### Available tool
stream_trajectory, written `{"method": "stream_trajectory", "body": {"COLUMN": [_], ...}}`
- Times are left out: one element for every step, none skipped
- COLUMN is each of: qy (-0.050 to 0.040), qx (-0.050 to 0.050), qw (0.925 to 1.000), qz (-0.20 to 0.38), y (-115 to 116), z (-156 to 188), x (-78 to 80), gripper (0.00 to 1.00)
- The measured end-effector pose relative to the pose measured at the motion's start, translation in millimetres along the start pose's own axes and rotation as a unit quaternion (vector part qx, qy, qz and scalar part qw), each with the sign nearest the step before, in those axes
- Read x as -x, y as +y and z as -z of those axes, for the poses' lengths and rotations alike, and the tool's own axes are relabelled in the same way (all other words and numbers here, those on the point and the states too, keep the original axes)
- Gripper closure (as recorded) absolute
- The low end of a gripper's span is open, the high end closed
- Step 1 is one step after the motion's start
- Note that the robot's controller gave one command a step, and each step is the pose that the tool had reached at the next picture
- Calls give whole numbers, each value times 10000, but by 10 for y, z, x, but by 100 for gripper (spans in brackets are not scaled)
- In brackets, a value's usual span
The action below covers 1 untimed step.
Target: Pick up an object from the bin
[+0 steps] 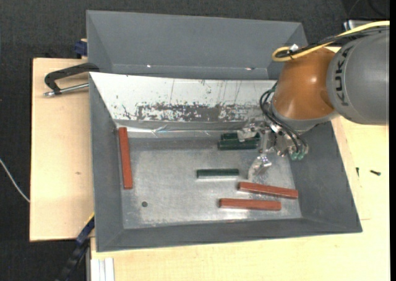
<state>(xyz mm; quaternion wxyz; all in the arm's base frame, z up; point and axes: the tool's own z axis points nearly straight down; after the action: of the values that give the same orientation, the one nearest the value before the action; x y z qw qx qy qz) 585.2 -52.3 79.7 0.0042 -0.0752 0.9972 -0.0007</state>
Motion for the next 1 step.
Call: {"method": "stream_trajectory", "body": {"qy": [-56], "qx": [-7], "qw": [10000], "qz": [2], "y": [3], "z": [3], "x": [24], "gripper": [0]}}
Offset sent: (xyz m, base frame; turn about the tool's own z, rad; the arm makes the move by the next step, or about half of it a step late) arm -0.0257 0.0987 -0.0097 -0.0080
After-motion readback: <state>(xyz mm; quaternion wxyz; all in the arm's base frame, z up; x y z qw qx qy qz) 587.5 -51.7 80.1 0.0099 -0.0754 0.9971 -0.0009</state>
